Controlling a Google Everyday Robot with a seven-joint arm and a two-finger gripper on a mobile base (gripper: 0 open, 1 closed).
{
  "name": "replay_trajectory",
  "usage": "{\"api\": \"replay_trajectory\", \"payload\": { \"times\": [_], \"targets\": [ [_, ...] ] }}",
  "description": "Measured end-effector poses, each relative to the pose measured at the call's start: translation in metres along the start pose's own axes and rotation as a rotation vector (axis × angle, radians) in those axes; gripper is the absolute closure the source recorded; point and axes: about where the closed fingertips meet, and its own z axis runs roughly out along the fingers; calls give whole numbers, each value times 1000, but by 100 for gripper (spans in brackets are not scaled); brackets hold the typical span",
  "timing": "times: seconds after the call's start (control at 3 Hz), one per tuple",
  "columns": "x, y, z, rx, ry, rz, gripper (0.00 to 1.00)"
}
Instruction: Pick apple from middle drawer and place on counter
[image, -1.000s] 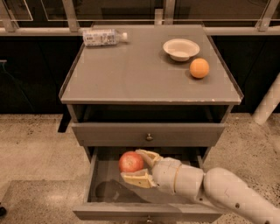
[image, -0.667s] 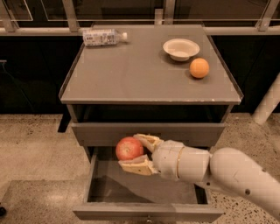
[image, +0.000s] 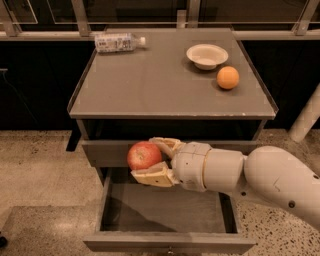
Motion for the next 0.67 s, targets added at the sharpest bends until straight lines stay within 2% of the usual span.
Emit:
{"api": "replay_trajectory", "payload": {
  "times": [0.33,0.67],
  "targets": [
    [-4,-12,7,-36,-20,-4,100],
    [-24,-42,9,-61,-15,-27,100]
  ]
}}
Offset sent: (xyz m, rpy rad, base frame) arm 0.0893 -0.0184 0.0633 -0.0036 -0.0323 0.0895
